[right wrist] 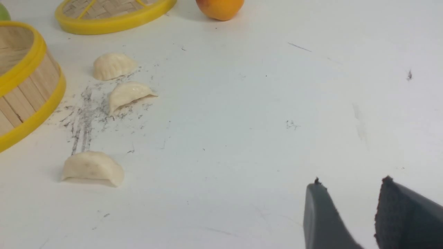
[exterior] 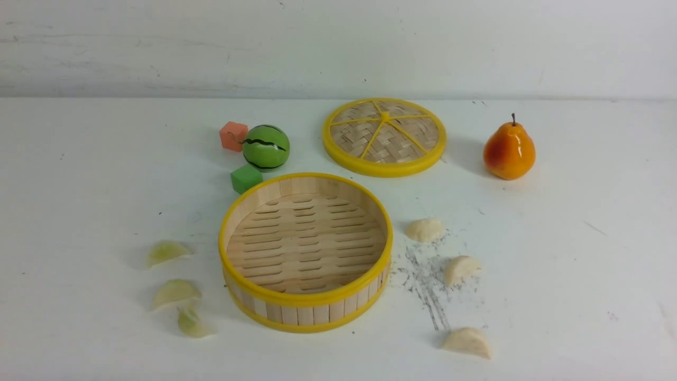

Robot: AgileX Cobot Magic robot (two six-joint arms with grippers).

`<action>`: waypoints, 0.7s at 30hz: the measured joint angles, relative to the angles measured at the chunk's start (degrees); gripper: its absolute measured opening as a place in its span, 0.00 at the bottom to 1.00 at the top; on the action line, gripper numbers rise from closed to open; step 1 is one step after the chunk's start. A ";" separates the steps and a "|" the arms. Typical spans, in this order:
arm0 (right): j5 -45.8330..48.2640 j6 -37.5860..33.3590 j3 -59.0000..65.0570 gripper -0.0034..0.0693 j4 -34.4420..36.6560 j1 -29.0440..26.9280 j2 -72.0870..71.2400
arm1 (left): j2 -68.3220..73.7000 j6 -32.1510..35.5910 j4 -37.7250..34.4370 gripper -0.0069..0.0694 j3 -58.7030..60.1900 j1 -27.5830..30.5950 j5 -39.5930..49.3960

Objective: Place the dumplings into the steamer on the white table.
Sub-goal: 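Reach for and grasp a dumpling on the table with the left gripper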

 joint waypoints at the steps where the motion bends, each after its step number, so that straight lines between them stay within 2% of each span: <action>1: 0.00 0.00 0.00 0.38 0.00 0.00 0.00 | 0.00 0.00 0.00 0.40 0.00 0.00 0.00; 18: -0.63 0.00 0.00 0.38 -0.05 0.00 0.00 | 0.00 0.15 0.42 0.40 0.00 0.00 -0.20; 21: -5.32 0.00 0.57 0.38 -0.16 0.00 0.00 | 0.00 0.15 0.25 0.40 0.04 0.00 -3.27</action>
